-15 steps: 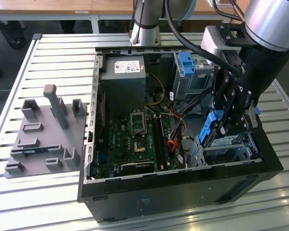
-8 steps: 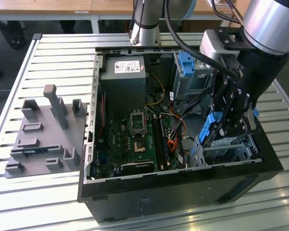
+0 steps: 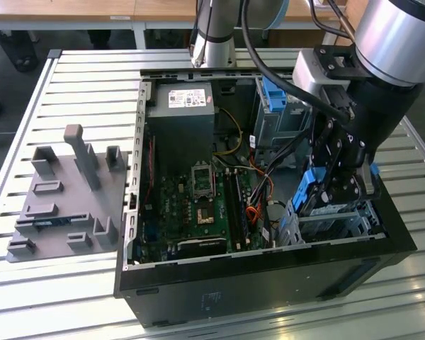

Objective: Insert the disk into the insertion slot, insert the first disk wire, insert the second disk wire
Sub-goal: 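Insert the disk into the insertion slot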

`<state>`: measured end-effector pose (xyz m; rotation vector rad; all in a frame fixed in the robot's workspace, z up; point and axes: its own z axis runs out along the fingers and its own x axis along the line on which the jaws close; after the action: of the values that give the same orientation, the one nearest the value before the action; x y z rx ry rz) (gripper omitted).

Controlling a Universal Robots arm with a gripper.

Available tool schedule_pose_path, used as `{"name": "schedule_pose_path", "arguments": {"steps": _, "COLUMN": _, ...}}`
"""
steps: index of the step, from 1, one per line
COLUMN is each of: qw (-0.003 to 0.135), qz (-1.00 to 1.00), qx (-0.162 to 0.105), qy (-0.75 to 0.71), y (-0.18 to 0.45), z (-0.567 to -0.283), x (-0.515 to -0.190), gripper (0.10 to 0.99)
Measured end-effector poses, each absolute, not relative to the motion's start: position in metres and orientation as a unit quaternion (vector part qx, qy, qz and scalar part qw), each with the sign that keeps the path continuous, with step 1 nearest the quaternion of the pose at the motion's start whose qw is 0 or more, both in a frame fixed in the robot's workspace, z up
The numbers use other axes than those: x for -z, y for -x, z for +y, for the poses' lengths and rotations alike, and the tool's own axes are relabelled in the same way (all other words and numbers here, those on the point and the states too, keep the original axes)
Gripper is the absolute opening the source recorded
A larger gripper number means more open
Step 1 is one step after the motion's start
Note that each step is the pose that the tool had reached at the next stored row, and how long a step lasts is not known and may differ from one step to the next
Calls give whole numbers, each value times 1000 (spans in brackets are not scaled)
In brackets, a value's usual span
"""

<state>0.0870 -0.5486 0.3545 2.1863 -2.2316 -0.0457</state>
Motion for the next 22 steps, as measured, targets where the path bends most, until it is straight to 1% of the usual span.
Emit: {"name": "schedule_pose_path", "arguments": {"steps": 22, "qw": 9, "qz": -714, "qx": 15, "qy": -700, "y": -87, "z": -549, "x": -344, "gripper": 365}}
